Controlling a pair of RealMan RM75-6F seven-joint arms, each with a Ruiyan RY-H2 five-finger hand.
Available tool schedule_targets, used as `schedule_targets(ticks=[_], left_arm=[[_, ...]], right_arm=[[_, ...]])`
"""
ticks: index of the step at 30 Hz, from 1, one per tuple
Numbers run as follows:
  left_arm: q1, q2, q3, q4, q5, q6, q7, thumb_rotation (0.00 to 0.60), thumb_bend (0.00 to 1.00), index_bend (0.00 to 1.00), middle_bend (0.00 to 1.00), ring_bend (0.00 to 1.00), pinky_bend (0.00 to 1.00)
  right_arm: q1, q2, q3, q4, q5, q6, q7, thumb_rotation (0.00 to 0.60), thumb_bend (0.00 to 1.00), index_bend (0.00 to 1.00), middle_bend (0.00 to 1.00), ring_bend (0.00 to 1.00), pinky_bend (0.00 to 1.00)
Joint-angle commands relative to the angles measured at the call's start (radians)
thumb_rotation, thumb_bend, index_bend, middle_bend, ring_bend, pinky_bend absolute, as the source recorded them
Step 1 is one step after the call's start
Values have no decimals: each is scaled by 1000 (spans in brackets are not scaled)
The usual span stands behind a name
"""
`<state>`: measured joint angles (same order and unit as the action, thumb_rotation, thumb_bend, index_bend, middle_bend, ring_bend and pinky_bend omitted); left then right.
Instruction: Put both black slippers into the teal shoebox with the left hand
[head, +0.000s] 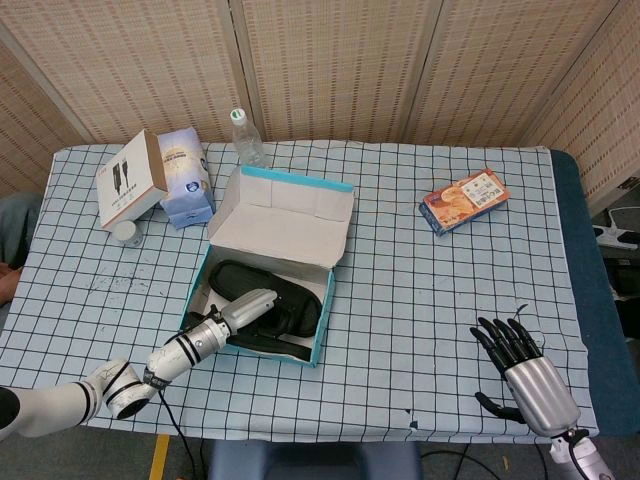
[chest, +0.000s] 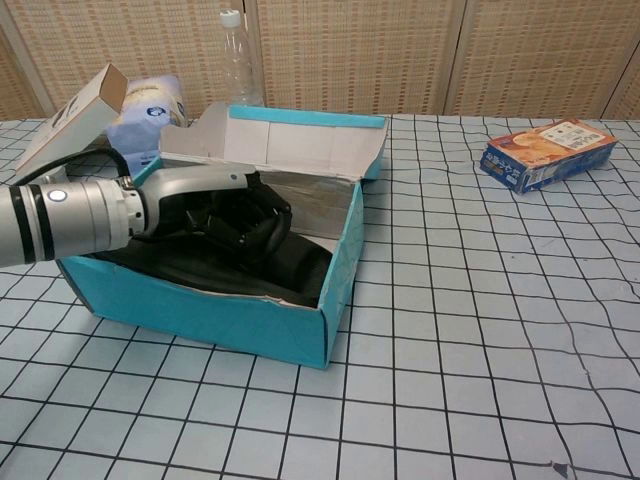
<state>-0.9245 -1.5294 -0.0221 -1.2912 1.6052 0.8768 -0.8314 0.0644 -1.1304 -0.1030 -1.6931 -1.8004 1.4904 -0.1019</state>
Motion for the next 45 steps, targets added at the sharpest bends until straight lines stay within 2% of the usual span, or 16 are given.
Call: schedule_targets(ticks=[1,4,5,7,12,15,17,19,20,22,27,33,38,45], left_arm=[[13,18,-13,-26,5,42,54,600,491,163,186,104,296],[24,32,-23,-54,-16,55,96,600,471,45,75,4,190],[27,38,-26,-64,-23,57,105,600,470,29,62,0,174],[34,51,-38,-86,-37,69,122,600,469,13,45,0,138],[63,128,-63,-191,-28,151,196,600,465,20,49,0,127],[102,207,-48,-287,-26,187,306,600,473,66,104,40,150],[135,256,-24,-342,-19,212,390,600,525,130,247,132,200],[179,299,9,-395,-15,240,497,600,574,184,404,283,275],[197,311,24,-415,-14,249,536,600,582,206,458,341,307],[234,324,54,-446,-17,263,611,600,584,236,533,397,349],[281,309,99,-455,-34,245,710,600,581,245,554,449,371],[307,269,101,-425,-27,254,790,600,575,252,544,387,359],[326,260,100,-418,7,281,875,600,575,253,544,387,358],[333,261,92,-420,-3,263,902,600,573,253,549,387,356]], right_arm=[[-2,2,-1,0,-3,5,2,523,154,0,0,0,0],[-4,4,-1,0,-6,12,5,523,154,0,0,0,0],[-4,4,-2,0,-7,12,5,523,154,0,0,0,0],[-4,4,-3,0,-9,10,5,525,154,0,0,0,0],[-3,6,-5,0,-12,11,9,524,154,0,0,0,0],[-3,9,-5,0,-14,12,16,524,153,0,0,0,0],[-4,11,-4,1,-14,17,19,524,154,0,0,0,0],[-4,12,-3,1,-15,20,23,524,154,0,0,0,0],[-3,13,-3,1,-16,21,24,524,154,0,0,0,0],[-3,13,-4,1,-19,22,27,524,154,0,0,0,0],[-11,19,-10,-1,-44,48,35,524,154,0,0,0,0],[-25,30,-20,4,-73,86,52,523,154,0,0,0,0],[-25,31,-26,8,-88,88,59,524,153,0,0,0,0],[-24,29,-25,8,-90,83,55,524,154,0,0,0,0]])
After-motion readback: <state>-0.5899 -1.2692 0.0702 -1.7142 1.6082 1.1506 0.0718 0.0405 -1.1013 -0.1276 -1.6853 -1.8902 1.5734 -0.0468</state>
